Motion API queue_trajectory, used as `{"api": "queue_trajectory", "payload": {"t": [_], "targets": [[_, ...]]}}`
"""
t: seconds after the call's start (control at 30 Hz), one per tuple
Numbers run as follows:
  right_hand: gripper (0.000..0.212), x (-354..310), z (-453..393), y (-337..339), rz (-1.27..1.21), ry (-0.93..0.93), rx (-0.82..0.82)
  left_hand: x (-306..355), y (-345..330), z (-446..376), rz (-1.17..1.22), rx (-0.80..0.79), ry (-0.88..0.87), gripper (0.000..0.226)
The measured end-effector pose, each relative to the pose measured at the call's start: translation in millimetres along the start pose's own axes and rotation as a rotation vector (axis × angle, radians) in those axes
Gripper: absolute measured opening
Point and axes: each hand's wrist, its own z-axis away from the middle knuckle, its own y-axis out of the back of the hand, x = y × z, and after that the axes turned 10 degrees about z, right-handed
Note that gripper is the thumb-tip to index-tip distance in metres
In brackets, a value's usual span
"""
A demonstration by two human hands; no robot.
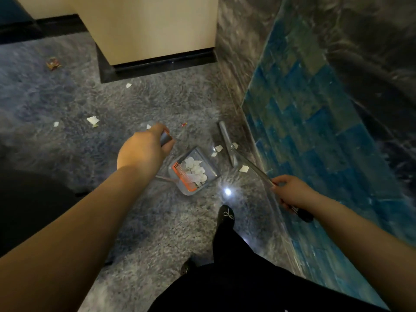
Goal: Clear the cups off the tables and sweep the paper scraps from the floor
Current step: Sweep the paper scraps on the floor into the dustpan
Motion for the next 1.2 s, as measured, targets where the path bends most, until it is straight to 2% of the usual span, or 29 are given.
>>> {"api": "queue_trajectory", "payload": {"t": [0.2, 0.37, 0.5, 0.6, 0.73, 0.97, 1.1, 1.2], "targets": [[0.035, -10, -59, 53, 0.096, -0.013, 0.036, 37, -21, -93, -0.094, -0.087, -0.031, 0.025], [0.009, -28, -100, 83, 0.252, 0.0, -0.006, 44, -25, -139, -0.182, -0.094, 0.022, 0.022], [0.013, -45, -124, 95, 0.414, -0.016, -0.084, 44, -22, -155, -0.173, -0.087, 0.054, 0.019], [0.004, -61, -129, 99, 0.513, 0.049, -0.126, 45, -22, -162, -0.193, -0.081, 0.056, 0.021], [0.014, -73, -127, 98, 0.606, 0.103, -0.218, 48, -24, -171, -0.19, -0.072, 0.02, 0.016], [0.013, -83, -107, 84, 0.461, 0.157, -0.325, 44, -22, -187, -0.188, -0.067, 0.018, 0.017], [0.026, -83, -87, 70, 0.321, 0.114, -0.305, 38, -20, -191, -0.186, -0.077, -0.001, 0.021], [0.027, -79, -67, 58, 0.197, 0.077, -0.26, 33, -15, -190, -0.143, -0.089, -0.005, 0.022]]}}
